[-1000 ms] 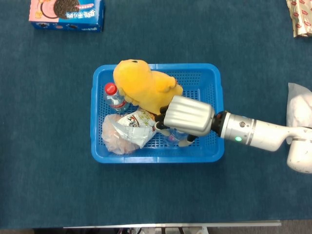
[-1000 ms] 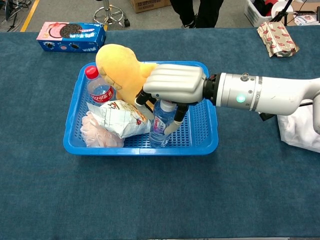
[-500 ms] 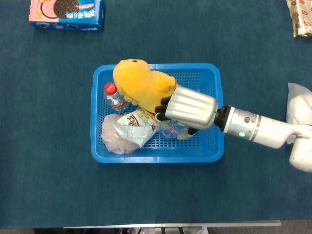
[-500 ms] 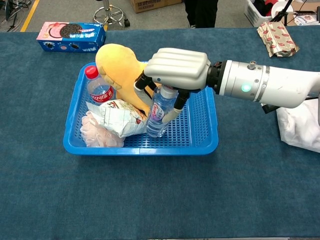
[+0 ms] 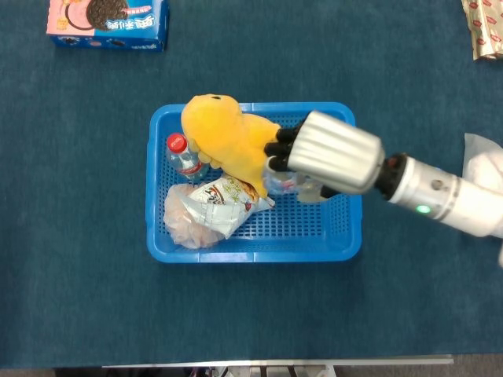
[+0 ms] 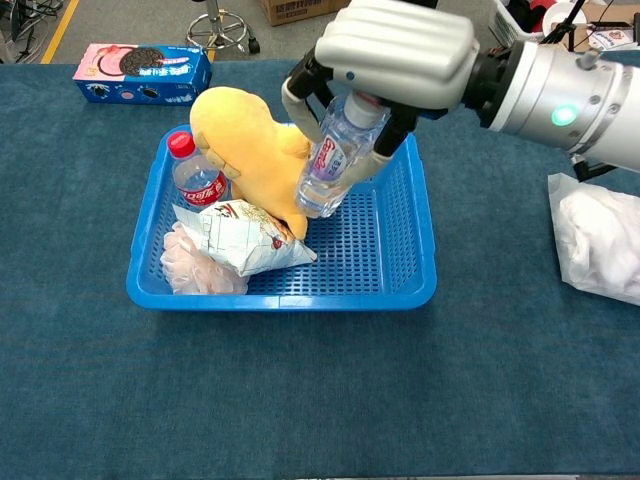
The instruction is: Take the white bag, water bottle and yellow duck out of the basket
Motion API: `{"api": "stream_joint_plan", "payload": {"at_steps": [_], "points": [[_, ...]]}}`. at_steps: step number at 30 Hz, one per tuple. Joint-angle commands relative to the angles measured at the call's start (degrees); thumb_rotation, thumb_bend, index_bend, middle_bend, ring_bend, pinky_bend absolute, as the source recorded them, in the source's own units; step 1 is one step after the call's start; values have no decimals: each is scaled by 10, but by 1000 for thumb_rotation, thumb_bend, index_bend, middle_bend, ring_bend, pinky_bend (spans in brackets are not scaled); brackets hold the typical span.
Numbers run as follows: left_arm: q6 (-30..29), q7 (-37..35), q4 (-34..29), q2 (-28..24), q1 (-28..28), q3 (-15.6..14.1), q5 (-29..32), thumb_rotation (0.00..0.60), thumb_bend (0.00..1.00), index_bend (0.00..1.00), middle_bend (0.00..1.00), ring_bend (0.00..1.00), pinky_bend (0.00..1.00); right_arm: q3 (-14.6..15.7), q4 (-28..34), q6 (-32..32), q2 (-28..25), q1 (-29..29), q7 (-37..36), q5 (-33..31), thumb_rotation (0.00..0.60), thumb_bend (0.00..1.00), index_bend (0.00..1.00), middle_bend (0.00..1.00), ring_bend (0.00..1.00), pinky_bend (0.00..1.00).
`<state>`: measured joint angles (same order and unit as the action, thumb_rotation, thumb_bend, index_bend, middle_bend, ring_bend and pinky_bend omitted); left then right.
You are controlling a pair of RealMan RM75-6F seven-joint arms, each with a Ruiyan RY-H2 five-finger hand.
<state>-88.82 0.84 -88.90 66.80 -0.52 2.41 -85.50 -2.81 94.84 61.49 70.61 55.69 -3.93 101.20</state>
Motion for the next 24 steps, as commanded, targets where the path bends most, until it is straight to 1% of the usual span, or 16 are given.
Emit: {"api": "stream_joint_plan", "payload": {"at_steps": [1,8,14,18,24], "points": [[2,8,-5,1,-4,1,-2,600,169,492,344,251,457,-6,40,14,-41,-18,26,-6,600,23,696,614,573,855],[11,30,-19,2,-12,3,-2,600,170,492,344,251,456,7,117,14,-128,-56,58,-19,600,23,696,614,573,855],[20,43,-27,5,-20,4,-2,600,170,492,344,251,457,33,168,-27,-189,-83,96,-44,600,24,697,614,573,855],[22,46,-29,7,-23,4,-2,600,169,492,344,251,456,54,176,-38,-201,-111,115,-55,600,24,696,614,573,855],[27,49,-29,7,-23,3,5,600,169,492,344,250,456,83,156,-29,-186,-158,108,-52,600,26,696,614,573,855]]}}
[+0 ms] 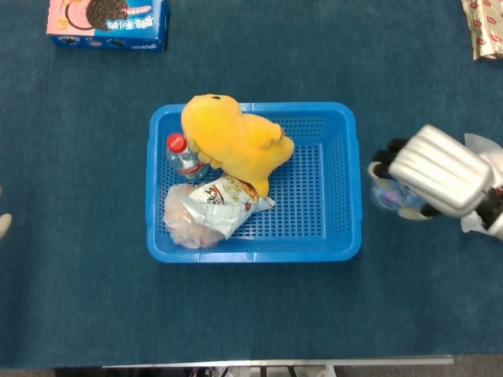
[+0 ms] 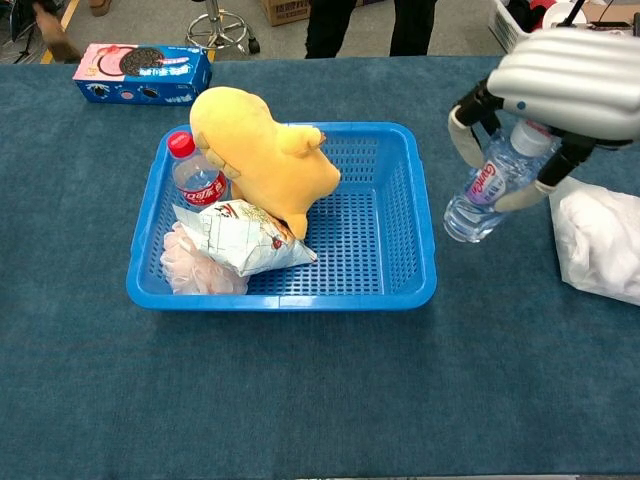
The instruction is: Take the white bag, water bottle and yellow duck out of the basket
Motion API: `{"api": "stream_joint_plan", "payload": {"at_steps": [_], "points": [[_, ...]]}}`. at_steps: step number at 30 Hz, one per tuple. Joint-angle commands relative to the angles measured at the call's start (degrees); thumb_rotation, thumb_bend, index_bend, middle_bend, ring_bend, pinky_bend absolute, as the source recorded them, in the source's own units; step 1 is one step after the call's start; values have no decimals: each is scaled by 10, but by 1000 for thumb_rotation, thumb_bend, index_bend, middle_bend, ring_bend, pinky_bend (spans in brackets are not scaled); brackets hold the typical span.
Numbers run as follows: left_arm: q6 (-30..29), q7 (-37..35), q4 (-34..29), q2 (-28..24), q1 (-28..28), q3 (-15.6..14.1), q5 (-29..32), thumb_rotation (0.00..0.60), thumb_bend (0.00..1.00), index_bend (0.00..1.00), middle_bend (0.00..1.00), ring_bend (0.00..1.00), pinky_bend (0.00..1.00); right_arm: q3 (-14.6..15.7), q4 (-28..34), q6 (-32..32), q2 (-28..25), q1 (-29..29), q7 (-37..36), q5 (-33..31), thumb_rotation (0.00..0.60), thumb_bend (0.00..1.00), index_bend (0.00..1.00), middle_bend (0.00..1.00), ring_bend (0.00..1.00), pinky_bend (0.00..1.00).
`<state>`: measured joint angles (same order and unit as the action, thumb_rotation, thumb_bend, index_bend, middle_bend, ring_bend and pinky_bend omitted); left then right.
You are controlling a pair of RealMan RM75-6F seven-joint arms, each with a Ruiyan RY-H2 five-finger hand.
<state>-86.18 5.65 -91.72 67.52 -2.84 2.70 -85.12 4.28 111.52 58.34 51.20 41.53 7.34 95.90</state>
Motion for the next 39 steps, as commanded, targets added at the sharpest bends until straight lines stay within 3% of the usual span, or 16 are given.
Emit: {"api": "stream_joint_plan", "payload": {"at_steps": [1,7,9,12,14,21,27,39], "points": [[1,2,-1,0,0,0,2,600,169,492,344,251,456,15,-15,2,11,-20,-8,2,600,26,696,614,573,855],[3,4,-1,2,-1,0,6,600,169,492,344,251,456,31,-45,8,28,-44,-20,29,600,14,689,600,563,855],[5,4,0,2,-2,0,8,600,170,492,344,251,456,32,-48,11,27,-47,-24,37,600,2,631,558,526,839],[5,4,0,3,-3,1,9,600,170,492,344,251,456,34,-37,5,14,-46,-37,43,600,0,440,447,429,739],[4,4,0,3,-3,1,8,600,170,492,344,250,456,34,-26,3,1,-46,-40,49,600,0,365,391,387,689],[1,4,-1,3,-2,0,8,600,169,492,344,251,457,27,11,7,-37,-52,-35,55,600,0,255,310,319,636],[-1,4,-5,0,-4,0,4,600,170,492,344,251,456,-8,5,45,-29,-61,-31,48,600,0,248,305,290,568],[8,11,-22,-10,-19,1,-13,600,169,492,344,251,457,-87,-108,81,75,-50,-3,5,600,0,248,305,282,533]]}}
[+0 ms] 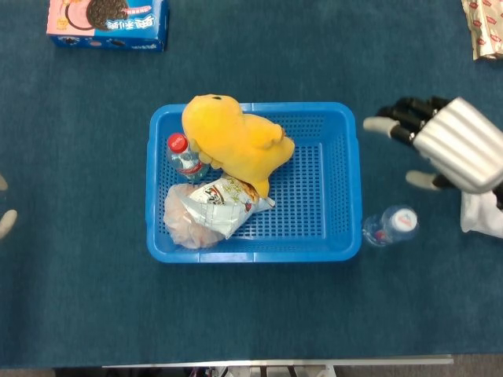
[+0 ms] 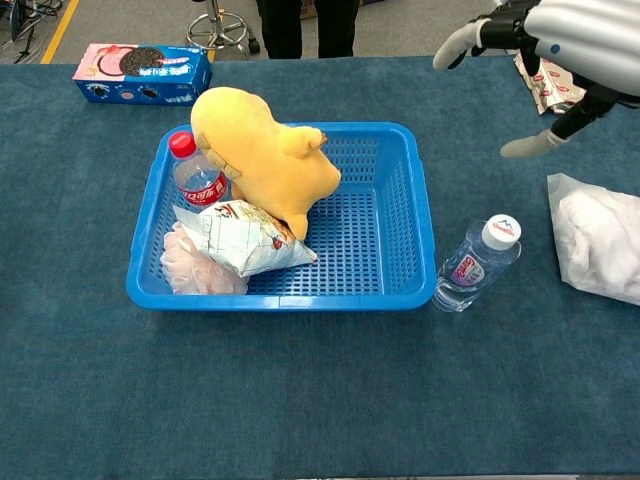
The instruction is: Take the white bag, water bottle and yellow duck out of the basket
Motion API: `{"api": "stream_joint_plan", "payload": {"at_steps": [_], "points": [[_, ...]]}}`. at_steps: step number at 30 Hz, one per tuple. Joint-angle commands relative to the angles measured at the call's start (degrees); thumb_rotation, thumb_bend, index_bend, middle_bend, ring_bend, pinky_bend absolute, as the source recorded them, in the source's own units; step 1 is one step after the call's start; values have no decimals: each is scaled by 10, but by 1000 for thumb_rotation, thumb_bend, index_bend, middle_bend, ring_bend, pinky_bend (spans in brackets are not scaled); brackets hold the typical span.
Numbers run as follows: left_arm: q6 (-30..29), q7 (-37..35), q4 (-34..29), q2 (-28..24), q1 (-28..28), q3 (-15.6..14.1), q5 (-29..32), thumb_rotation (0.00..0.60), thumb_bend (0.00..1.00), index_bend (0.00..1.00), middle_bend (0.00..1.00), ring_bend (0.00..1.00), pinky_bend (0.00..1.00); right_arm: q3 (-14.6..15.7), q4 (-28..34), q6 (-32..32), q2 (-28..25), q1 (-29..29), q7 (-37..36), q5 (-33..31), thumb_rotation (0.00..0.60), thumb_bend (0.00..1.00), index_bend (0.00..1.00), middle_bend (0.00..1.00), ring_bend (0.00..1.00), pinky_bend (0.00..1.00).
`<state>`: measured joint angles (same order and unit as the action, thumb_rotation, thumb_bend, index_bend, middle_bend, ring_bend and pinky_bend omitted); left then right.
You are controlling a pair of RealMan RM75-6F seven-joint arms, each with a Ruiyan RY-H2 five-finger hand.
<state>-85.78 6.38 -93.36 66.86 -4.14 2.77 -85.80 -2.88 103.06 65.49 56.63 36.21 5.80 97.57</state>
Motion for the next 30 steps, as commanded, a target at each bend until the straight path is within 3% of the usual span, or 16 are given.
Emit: {"api": "stream_joint_plan", "payload": {"at_steps": [1,15,25,30], "points": [[8,6,-12,-6,-11,1,-12,600,169,492,344,251,457,-19,-31,12,28,2,19,-15,600,0,248,306,282,533],[88,12,-94,-23,-102,18,-73,600,170,456,339,253,455,-40,-51,-5,21,-14,96,-94,600,0,259,325,282,533],[159,-68,-117,-18,-182,36,-94,600,169,353,301,233,419,-52,-56,-6,10,-20,97,-121,600,0,279,330,282,533],[198,-91,-109,-9,-218,40,-89,600,169,328,220,176,364,-54,-54,-5,5,-22,96,-123,600,0,279,332,282,533]]}}
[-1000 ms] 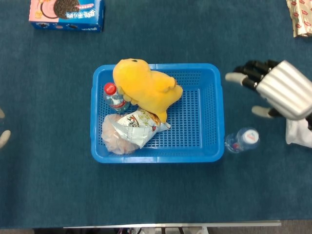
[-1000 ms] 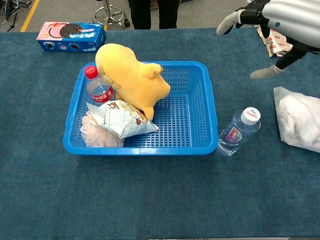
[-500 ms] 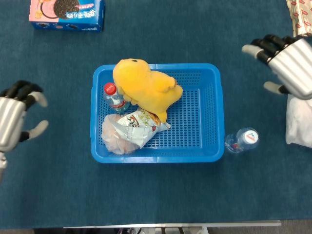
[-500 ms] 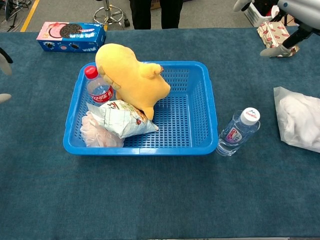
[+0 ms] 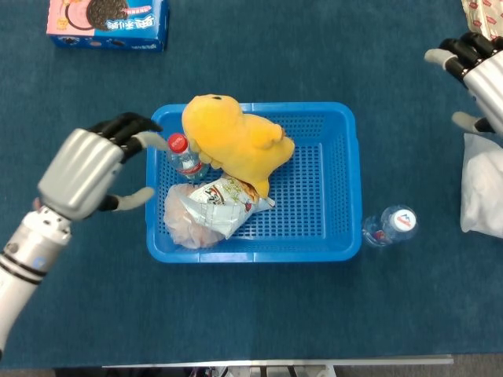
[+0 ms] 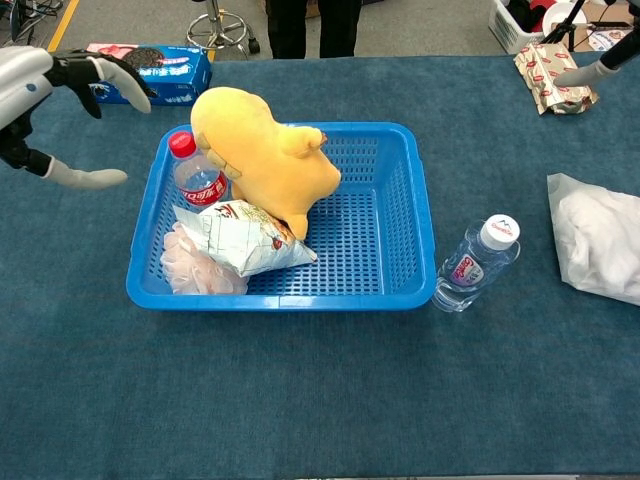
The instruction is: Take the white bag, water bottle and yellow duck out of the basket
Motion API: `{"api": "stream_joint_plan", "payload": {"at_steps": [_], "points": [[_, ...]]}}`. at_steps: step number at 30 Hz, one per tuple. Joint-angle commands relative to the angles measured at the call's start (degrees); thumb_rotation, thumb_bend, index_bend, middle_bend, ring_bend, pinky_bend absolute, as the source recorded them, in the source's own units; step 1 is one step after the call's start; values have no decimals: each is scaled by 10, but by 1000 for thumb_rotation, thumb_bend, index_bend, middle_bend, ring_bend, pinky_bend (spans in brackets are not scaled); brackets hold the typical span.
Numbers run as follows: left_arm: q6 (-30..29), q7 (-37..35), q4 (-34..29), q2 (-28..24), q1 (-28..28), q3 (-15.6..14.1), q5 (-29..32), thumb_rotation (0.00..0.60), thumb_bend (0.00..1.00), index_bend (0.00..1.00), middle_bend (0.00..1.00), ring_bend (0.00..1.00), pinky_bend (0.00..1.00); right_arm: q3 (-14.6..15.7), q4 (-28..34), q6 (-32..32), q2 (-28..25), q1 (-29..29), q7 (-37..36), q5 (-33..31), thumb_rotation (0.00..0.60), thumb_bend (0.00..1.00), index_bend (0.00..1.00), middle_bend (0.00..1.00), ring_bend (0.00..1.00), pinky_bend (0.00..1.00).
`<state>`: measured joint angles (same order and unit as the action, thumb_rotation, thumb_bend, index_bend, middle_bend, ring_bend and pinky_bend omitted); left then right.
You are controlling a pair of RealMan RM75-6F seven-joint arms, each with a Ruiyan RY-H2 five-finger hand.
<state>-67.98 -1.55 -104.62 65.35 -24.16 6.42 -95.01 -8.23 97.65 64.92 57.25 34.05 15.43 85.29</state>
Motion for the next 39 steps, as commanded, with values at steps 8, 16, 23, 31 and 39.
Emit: {"api": "stream_joint_plan", "payload": {"at_steps": [8,16,23,31,39], "points": [[77,-36,17,18,-69,14,31,600,169,304,144,92,309,0,3,5,-7,-9,2,-2,600,0,279,333,282,533],[98,-42,48,36,-101,28,59,600,169,269,70,24,258,4,2,5,-7,-15,1,-2,600,0,279,334,282,533],[128,-46,60,40,-124,25,81,600,169,238,15,0,217,6,-7,4,-1,-19,-8,-2,600,0,279,336,282,533],[145,-61,70,53,-154,33,90,600,169,130,0,0,166,9,-19,3,6,-24,-17,-4,600,0,279,344,282,533],[183,-55,85,69,-186,33,110,600,169,69,0,0,163,10,-25,5,8,-28,-23,-3,600,0,279,353,282,533]]}}
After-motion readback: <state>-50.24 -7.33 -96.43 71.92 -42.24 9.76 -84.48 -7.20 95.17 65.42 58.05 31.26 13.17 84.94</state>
